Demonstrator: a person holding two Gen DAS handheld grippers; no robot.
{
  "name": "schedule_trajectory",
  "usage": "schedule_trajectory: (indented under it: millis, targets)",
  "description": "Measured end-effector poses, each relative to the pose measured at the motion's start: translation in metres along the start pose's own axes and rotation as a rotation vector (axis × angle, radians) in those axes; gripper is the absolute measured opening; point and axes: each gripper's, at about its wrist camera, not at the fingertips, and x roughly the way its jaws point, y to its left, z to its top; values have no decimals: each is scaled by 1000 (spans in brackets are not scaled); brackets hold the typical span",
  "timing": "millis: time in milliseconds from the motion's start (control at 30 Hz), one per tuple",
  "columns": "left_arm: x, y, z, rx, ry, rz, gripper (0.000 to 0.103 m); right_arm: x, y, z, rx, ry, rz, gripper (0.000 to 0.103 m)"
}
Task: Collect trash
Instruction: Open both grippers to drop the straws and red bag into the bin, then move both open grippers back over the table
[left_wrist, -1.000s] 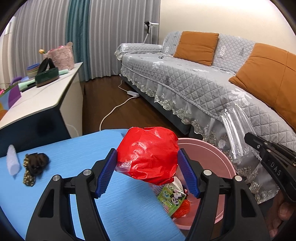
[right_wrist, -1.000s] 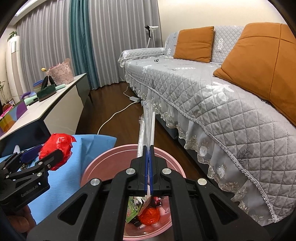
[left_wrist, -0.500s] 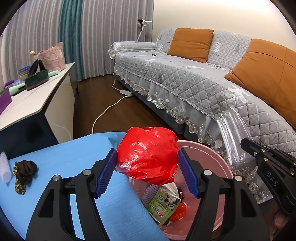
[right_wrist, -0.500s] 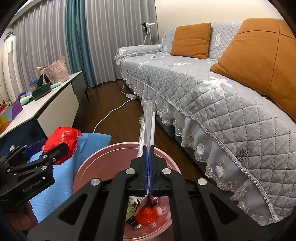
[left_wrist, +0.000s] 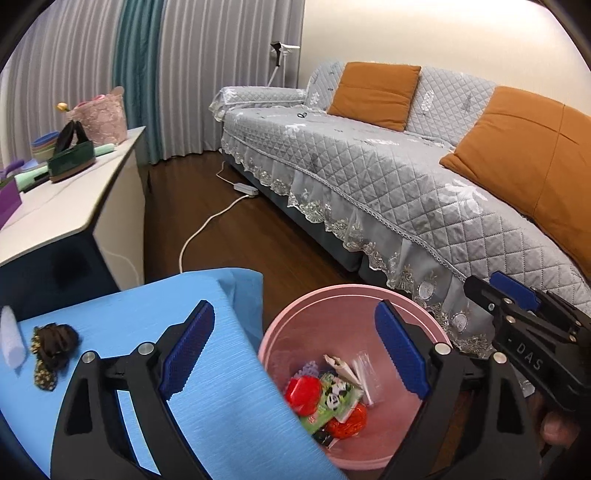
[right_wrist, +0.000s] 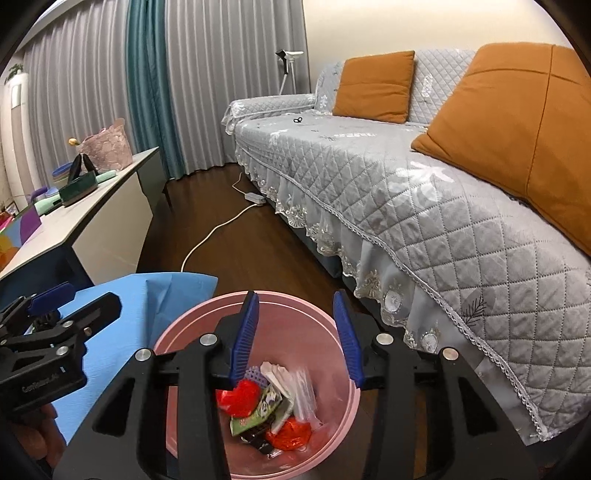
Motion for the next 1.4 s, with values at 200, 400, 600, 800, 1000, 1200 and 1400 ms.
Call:
schedule_trajectory:
  millis: [200, 400, 600, 800, 1000, 1200, 1400]
  targets:
    - [-31, 26, -10, -31, -25, 38, 73, -15, 23, 1, -38, -22, 24, 43]
    - [-63, 71, -29, -83, -42, 106, 59, -32, 60, -3, -78, -41, 78, 43]
    - [-90, 125, -44, -136, -61, 183, 52, -46, 114, -9, -128, -61, 171, 43]
    - [-106, 173, -54, -192, -89, 249, 45, -56, 162, -13, -148, -109, 245, 42]
    - [-110, 218, -74, -251, -82, 313, 42, -50, 200, -18, -142, -89, 324, 34]
    - [-108, 267, -86, -333, -69, 368, 42, -28, 245, -29, -147, -20, 397, 34]
    - [-104, 300, -82, -357, -68, 388, 42, -15, 293, -37, -183, 23, 464, 34]
